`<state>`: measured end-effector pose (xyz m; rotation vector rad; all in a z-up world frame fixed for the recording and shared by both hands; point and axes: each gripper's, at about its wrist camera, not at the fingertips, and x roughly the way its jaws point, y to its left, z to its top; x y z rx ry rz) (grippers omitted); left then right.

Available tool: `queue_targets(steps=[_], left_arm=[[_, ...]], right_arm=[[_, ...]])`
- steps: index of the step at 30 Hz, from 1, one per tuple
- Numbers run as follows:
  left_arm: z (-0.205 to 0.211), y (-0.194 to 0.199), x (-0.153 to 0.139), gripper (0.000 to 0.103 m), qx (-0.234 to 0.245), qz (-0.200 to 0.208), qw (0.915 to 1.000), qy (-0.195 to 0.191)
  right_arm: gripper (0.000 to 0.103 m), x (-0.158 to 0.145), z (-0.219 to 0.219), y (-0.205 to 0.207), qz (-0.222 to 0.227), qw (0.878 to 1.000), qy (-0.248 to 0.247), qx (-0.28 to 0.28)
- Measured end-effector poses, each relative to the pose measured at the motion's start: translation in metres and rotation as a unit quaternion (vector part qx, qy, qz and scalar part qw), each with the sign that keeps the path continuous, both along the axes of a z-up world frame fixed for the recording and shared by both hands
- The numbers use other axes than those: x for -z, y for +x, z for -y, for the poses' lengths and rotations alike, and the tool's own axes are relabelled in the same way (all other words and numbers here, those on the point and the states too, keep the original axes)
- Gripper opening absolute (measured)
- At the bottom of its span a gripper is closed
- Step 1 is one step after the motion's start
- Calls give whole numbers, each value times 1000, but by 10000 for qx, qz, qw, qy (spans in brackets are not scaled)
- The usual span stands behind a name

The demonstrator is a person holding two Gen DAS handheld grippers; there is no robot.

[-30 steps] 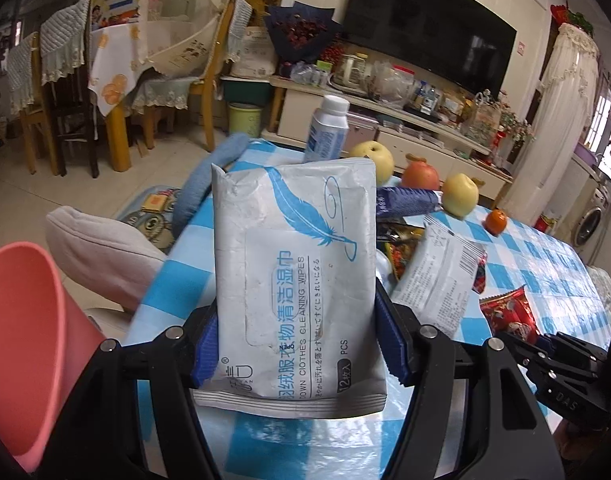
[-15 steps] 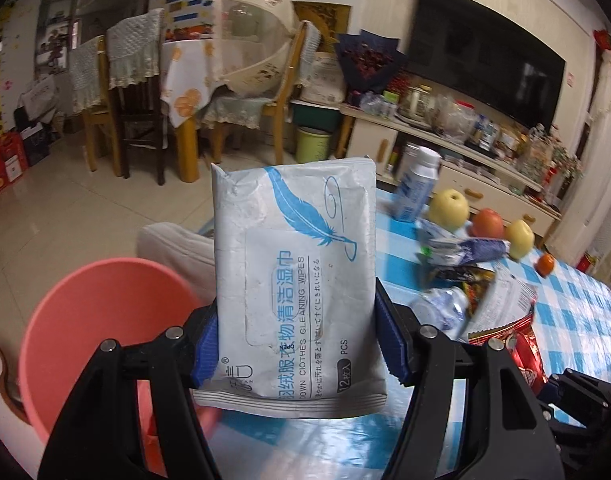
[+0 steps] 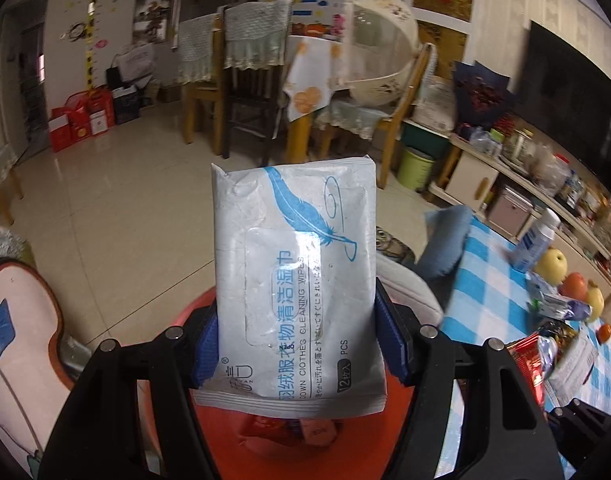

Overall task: Collect trash
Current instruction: 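Carry the wipes pack and red wrapper to the pink bucket and release both, then move both tools back over the table toward the white snack bag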

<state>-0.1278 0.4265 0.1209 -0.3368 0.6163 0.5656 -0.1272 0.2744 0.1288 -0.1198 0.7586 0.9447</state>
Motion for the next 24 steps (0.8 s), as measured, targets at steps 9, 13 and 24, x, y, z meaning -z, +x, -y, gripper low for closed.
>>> queue_targets(steps=[9,13,24], left_arm=[[-12,-6,4,88,-467,-352,9974,432],[0,-3,-1,88,-293,-186,9977,582],[44,15,-6,88,393,-4,9964,746]], right_arm=[[77,22,-6,-7,177,9985,-300,414],[83,20,16,-11,450,9961,-303,689],[88,22,67,-18,639,9919,-518,966]])
